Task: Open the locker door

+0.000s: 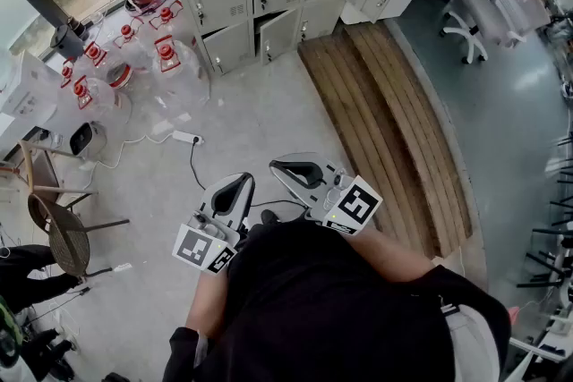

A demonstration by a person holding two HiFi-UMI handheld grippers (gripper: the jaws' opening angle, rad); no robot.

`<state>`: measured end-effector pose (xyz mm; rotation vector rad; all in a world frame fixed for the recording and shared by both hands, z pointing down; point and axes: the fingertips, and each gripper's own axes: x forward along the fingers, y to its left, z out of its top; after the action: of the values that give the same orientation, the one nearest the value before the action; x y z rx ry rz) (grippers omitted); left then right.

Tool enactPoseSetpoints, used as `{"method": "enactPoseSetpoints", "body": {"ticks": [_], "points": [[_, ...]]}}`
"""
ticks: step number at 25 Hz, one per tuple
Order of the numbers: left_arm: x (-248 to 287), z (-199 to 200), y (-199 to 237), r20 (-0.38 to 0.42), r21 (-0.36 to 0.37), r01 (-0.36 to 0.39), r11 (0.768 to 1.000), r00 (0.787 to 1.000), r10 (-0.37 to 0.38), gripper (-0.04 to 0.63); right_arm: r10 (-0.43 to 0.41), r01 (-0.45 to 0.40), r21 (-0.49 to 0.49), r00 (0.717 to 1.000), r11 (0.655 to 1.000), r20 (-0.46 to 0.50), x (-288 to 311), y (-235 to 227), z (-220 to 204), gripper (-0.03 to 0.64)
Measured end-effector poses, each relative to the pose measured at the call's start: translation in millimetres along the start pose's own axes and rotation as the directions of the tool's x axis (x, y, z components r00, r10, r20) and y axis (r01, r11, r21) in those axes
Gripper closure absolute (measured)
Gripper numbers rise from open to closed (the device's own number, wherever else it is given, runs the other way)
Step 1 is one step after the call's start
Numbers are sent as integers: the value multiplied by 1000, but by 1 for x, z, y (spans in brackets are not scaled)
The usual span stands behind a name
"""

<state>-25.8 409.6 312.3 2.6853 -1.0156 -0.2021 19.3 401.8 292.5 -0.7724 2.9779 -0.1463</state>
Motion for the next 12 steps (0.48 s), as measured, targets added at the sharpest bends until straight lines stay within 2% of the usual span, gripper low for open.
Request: {"method": "enactPoseSetpoints", "body": {"ticks": [12], "points": [[-1,3,8,8,-5,8,1000,1000,-8,577,6,-5,18,1000,1000,-22,5,2,-2,606]]}}
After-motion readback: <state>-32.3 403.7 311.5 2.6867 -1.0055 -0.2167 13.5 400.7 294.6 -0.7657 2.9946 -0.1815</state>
